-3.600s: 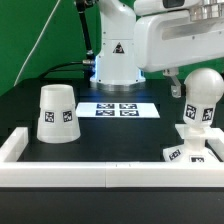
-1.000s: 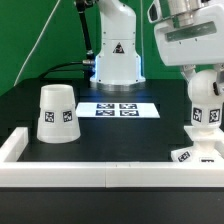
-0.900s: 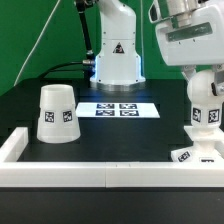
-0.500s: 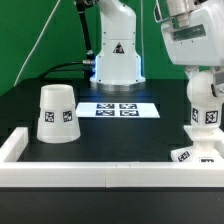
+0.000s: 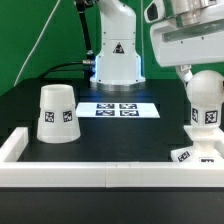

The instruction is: Assemble lamp

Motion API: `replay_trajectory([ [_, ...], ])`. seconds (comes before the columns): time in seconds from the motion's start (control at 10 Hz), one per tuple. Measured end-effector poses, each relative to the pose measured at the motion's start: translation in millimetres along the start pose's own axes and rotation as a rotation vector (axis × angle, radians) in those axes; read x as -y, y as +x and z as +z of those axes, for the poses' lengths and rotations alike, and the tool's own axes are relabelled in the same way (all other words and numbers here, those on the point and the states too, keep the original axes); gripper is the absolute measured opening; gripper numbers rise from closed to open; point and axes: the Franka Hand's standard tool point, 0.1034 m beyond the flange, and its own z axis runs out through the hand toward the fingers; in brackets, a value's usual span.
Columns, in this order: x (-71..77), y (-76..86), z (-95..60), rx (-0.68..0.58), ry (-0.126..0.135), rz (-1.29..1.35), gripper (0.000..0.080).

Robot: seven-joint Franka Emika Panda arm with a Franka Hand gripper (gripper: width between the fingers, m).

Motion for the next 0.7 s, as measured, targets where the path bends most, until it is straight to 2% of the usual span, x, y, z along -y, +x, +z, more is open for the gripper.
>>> replay_trajectory([
  [0.4,-0.8,1.7,-0.2,-0.004,-0.004,-0.345,0.0698],
  [0.5,-1.4,5.0,-1.1,-0.019,-0.016,-0.515,0.0698],
  [0.7,0.1,4.2,-1.4,-0.051,-0.065,-0.799,0.0698],
])
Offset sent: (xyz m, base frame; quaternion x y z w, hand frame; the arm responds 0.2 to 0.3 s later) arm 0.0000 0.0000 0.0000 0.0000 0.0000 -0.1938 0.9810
